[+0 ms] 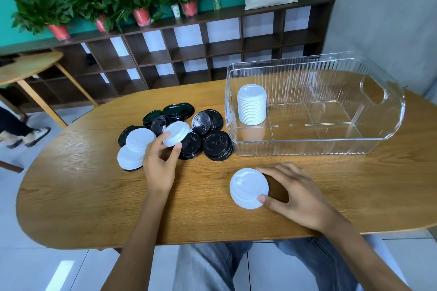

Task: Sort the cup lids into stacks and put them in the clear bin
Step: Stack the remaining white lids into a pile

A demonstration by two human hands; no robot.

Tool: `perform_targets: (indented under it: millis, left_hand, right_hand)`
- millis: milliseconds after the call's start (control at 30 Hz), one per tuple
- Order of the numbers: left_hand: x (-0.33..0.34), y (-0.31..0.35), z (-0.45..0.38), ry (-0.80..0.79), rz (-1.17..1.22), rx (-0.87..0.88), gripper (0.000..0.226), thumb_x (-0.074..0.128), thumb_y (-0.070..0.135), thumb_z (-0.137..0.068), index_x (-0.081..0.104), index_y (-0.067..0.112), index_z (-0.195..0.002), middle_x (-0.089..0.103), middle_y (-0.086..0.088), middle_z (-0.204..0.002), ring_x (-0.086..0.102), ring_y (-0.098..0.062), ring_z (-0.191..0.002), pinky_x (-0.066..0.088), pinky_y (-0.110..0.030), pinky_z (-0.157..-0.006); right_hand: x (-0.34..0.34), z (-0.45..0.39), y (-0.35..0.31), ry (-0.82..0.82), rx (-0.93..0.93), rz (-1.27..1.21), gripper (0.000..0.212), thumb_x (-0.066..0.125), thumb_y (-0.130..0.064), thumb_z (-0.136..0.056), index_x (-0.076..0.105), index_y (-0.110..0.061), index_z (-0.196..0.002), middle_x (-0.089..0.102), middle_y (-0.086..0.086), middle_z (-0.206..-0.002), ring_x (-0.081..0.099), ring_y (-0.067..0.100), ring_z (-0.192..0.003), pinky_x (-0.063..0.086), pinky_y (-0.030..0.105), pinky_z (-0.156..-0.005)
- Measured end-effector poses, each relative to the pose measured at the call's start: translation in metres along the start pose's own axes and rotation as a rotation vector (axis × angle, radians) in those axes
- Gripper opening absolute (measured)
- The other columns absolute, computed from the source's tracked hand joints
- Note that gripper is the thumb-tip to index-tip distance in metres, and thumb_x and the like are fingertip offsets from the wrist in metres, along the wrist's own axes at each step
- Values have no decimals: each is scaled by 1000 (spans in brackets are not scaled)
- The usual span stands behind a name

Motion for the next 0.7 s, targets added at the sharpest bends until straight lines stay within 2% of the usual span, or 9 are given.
perform_targets:
  millis: [133, 200, 300, 433, 500, 600, 700]
  left_hand:
    - [-9, 20, 22, 19, 7, 123, 37, 77, 23, -92, 64, 34, -124, 63, 8, -127, 61, -19, -115, 51, -40, -102]
    - [-9, 31, 40, -18, 17, 176, 37, 77, 33, -90, 65, 33, -126, 62, 9, -129, 59, -16, -121, 47, -35, -107]
    - [5, 50, 69, -161, 10, 237, 44, 74, 43, -86, 64, 33, -127, 60, 13, -133, 56, -17, -129, 43, -26, -107]
    - [34, 62, 99, -386, -181, 335, 58, 75, 55, -80, 56, 41, -133, 55, 21, -131, 54, -10, -126, 41, -38, -105]
    - [41, 59, 101, -435, -289, 342, 67, 73, 60, -76, 47, 49, -137, 53, 26, -128, 53, -5, -122, 39, -40, -103]
    - [45, 50, 98, -483, -274, 265, 80, 74, 63, -71, 34, 62, -140, 49, 32, -121, 51, 1, -120, 36, -34, -102]
    - [48, 45, 99, -511, -254, 246, 87, 75, 66, -71, 30, 60, -145, 48, 34, -122, 49, 5, -122, 35, -32, -106]
  right_hand:
    - [0, -1, 1, -3, 3, -3, 69, 44, -76, -82, 46, -43, -142, 51, -31, -132, 34, -3, -129, 23, 21, -105]
    - [1, -1, 1, -6, 2, -3, 68, 44, -75, -82, 46, -42, -142, 51, -29, -132, 34, -2, -129, 23, 21, -104]
    - [1, 0, 2, -8, 1, 2, 68, 44, -75, -83, 45, -43, -142, 52, -29, -131, 34, -2, -129, 24, 22, -105]
    - [0, -1, 1, 5, 0, 2, 67, 45, -74, -82, 47, -42, -142, 53, -28, -130, 36, -2, -126, 28, 23, -103]
    - [0, 0, 1, 10, -2, 1, 67, 45, -73, -83, 47, -42, -142, 54, -27, -129, 36, -1, -126, 27, 23, -103]
    - [-1, 0, 2, 13, -4, 0, 65, 50, -71, -84, 47, -42, -142, 54, -27, -129, 36, -1, -126, 26, 22, -102]
    - [-1, -1, 2, 18, -7, 7, 61, 59, -63, -87, 47, -40, -142, 54, -25, -130, 36, -1, -126, 25, 21, -101]
Point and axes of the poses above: each hand's wrist, its own z-axis away from the middle knuckle, its own x-axis out of the palm, y = z × x, the point moved 10 cm from there along -z, towards the middle knuckle
